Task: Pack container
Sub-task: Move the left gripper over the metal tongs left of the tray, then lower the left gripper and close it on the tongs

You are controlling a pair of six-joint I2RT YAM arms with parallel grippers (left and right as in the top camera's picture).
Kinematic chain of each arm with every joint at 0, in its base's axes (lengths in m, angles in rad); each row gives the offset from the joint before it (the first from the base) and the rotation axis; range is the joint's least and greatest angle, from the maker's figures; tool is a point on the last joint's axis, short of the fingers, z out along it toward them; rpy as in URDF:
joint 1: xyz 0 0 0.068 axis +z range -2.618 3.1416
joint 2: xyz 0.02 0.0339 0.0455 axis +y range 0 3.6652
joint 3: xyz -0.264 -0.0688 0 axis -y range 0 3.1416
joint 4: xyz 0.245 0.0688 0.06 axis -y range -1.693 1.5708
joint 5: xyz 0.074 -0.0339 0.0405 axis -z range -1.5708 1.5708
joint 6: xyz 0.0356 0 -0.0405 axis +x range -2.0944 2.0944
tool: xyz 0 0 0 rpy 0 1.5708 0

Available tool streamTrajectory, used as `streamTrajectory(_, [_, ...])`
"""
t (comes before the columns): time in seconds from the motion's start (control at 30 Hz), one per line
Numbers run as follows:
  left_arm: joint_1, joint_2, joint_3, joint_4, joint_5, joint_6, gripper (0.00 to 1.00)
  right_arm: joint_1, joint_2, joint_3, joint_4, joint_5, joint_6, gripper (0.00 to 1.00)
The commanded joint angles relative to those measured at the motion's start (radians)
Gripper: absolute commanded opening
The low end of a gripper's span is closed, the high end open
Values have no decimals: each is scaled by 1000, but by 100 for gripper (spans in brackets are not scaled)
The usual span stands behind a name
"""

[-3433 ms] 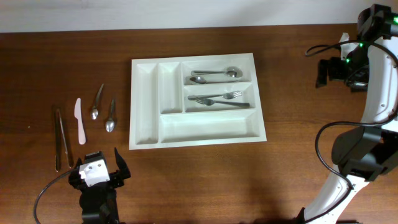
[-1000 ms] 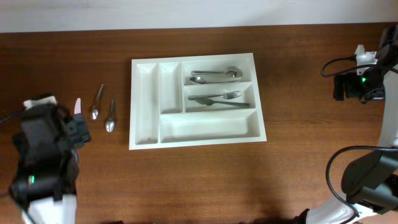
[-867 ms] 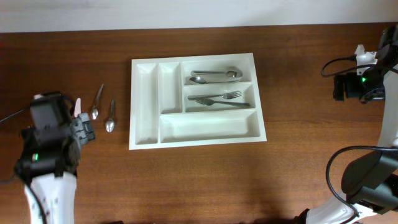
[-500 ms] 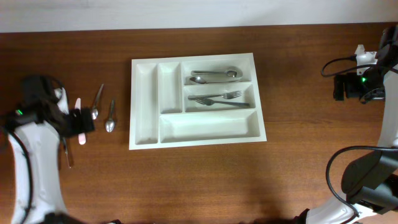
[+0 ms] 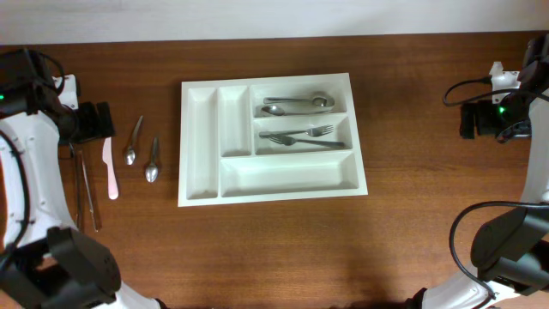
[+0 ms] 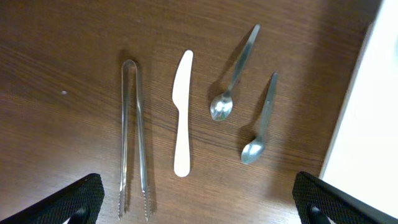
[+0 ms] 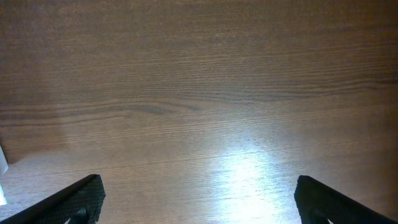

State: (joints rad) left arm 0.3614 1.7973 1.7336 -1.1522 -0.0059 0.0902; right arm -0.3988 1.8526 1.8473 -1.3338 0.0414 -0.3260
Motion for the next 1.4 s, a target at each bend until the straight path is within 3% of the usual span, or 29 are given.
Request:
streamTrajectory(0.0, [9,27,12,6,-26,-21,99,-1,2,-3,0,8,-7,99])
streamTrajectory(0.1, [28,36,12,7,-85,-106,99,-1,2,-3,0,8,-7,99])
streamTrajectory(0.97, [171,90,-51,-2,-108,-50,99,-1,2,-3,0,8,-7,99])
streamTrajectory(1.17, [172,114,-56,-11,-107,85,99,-1,2,-3,0,8,-7,99])
streamTrajectory(1.37, [172,167,-84,21,-108,136,99,-1,2,-3,0,8,-7,98])
